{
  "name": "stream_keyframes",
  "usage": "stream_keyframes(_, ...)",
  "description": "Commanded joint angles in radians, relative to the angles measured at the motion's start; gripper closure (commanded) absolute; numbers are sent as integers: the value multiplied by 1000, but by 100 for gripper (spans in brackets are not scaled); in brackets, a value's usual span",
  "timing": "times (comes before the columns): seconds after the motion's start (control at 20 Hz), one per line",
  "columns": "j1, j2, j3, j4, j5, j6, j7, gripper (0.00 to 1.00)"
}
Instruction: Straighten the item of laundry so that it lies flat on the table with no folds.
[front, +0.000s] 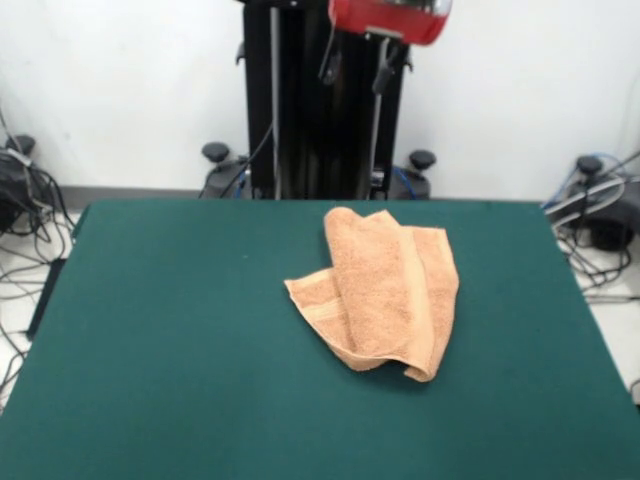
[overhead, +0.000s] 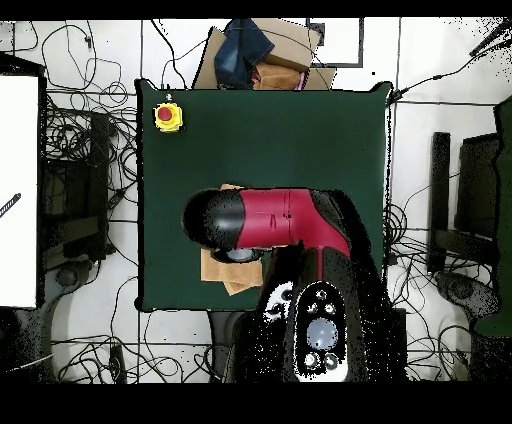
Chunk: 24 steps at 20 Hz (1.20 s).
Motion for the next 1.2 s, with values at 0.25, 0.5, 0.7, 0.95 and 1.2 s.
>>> stream_keyframes(0.25,-7,30,57,25,-17,-181,80,0)
stream_keyframes(0.5,-26,71,91,34,30,-277,85,0)
stream_keyframes(0.7,-37,159,101,-43,18,-351,79,0)
stream_keyframes(0.95,-57,323,97,-139,-38,-548,74,0)
stream_keyframes(1.2,-83,422,92,-225,-83,-660,20,0)
